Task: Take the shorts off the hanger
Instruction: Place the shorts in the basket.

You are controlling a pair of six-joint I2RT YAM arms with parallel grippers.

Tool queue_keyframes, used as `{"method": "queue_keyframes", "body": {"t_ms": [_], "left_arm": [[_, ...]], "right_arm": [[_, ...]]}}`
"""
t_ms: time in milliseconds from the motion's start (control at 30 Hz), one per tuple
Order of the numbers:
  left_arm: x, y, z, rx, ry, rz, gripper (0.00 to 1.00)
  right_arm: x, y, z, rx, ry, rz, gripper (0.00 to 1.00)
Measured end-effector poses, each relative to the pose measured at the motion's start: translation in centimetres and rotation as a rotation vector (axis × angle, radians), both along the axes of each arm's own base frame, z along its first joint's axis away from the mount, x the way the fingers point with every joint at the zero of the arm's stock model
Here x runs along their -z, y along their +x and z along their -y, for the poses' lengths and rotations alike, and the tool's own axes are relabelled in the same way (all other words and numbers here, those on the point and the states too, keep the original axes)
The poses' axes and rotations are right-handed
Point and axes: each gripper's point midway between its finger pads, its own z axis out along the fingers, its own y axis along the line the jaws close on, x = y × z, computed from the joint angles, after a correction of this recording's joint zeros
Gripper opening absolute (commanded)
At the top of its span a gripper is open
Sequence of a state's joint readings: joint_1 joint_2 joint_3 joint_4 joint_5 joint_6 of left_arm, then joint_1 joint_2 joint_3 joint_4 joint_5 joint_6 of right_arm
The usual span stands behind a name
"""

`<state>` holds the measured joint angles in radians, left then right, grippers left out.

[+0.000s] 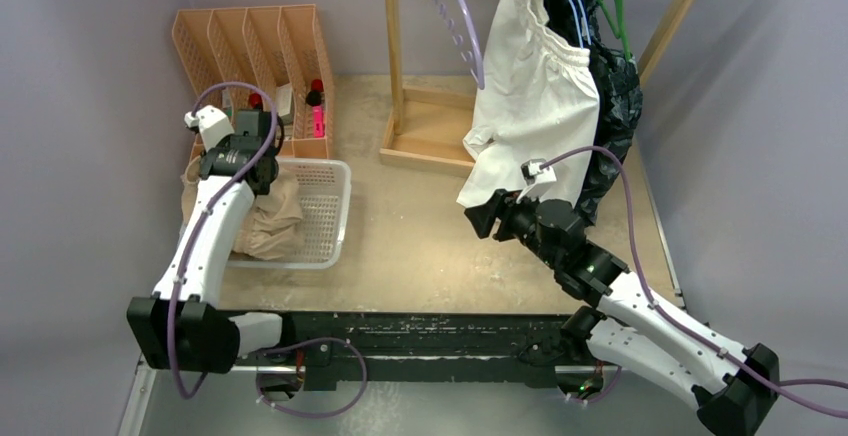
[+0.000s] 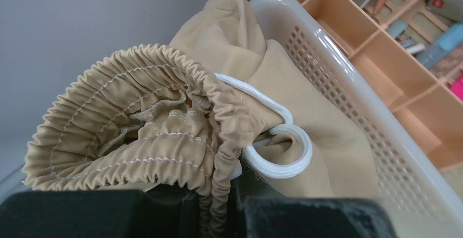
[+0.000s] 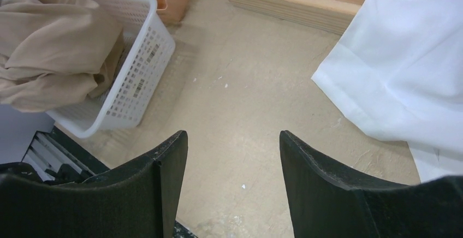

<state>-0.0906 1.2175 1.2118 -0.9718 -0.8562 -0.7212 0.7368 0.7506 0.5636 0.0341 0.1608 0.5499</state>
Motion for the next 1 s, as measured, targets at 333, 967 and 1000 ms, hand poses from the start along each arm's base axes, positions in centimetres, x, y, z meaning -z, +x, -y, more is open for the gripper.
{"method": "queue_keyframes", "body": {"t_ms": [333, 967, 1000], "left_arm": [[6.0, 2.1, -5.2, -0.146, -0.223, 0.060, 0.00], [-4.9, 5.5, 4.3, 0.235, -0.375, 0.387, 0.00], [-5.4, 5.5, 6.0, 0.279, -0.385, 0.389, 0.00]], "right_arm": [[-0.3, 0.1, -0.2, -0.001, -0.003, -0.010, 0.65], [0.3, 0.1, -0.8, -0.022, -0.011, -0.040, 0.65], [0.4, 0.1, -0.9, -0.025, -0.011, -0.042, 0.65]]}}
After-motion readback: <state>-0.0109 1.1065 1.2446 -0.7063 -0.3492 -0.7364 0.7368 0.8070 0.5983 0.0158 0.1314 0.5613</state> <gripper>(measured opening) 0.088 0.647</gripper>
